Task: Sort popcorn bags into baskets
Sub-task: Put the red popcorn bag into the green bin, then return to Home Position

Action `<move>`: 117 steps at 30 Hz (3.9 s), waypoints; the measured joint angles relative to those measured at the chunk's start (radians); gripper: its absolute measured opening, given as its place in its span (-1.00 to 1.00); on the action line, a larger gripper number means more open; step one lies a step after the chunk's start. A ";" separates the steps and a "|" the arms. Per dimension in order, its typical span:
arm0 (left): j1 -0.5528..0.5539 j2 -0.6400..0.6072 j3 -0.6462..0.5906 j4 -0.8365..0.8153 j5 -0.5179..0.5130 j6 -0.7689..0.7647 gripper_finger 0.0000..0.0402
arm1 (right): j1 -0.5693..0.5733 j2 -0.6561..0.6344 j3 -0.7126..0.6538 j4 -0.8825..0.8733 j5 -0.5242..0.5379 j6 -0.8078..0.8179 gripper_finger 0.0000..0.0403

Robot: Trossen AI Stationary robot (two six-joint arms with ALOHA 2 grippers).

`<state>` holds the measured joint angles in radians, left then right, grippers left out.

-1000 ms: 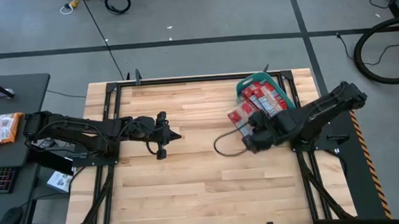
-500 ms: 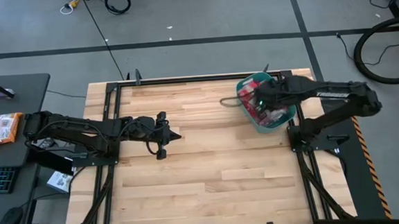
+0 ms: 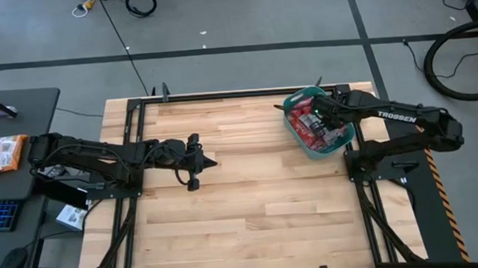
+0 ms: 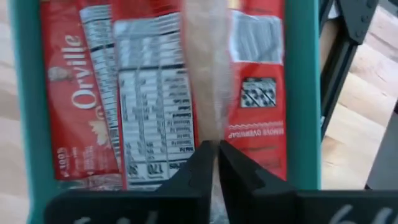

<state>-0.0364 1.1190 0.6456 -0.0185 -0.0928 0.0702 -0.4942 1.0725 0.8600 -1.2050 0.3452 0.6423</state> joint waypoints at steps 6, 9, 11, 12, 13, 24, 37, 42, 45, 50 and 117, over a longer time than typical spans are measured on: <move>0.000 0.000 0.000 0.009 0.000 0.021 -0.95 | -0.022 0.000 0.015 -0.012 -0.050 -0.029 -0.55; 0.000 0.000 0.000 0.009 0.000 0.023 -0.95 | -0.022 -0.012 0.052 -0.044 -0.059 -0.041 -0.43; 0.001 0.000 0.000 0.020 -0.007 0.049 -0.95 | -0.017 -0.040 0.070 -0.044 -0.052 -0.046 -0.37; 0.001 0.000 -0.001 0.036 -0.012 0.054 -0.95 | -0.014 -0.064 0.072 -0.032 -0.037 -0.052 -0.35; 0.001 -0.001 -0.001 0.052 -0.011 0.052 -0.95 | -0.011 -0.092 0.070 -0.019 -0.018 -0.056 -0.34; 0.041 -0.196 -0.195 0.308 0.081 -0.003 -0.95 | 0.023 -0.478 -0.109 0.292 -0.150 -0.177 -0.39; 0.090 -0.603 -0.356 0.210 0.083 -0.186 -0.95 | 0.060 -0.768 -0.362 0.867 -0.182 -0.133 -0.43; 0.089 -0.701 -0.359 0.169 0.083 -0.187 -0.95 | 0.094 -0.780 -0.428 1.070 -0.223 -0.230 -0.50; 0.089 -0.765 -0.360 0.130 0.082 -0.191 -0.95 | 0.115 -0.780 -0.499 1.189 -0.224 -0.254 -0.55; 0.089 -0.858 -0.360 0.096 0.081 -0.195 -0.95 | 0.132 -0.781 -0.613 1.352 -0.216 -0.271 -0.66; 0.058 -1.114 -0.638 0.199 -0.052 -0.073 -0.95 | 0.238 -1.013 -0.854 1.249 -0.276 -0.042 -0.82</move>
<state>0.0219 0.0048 0.0079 0.1809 -0.1448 -0.0032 -0.2562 0.0597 0.0063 0.0441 0.0697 0.6001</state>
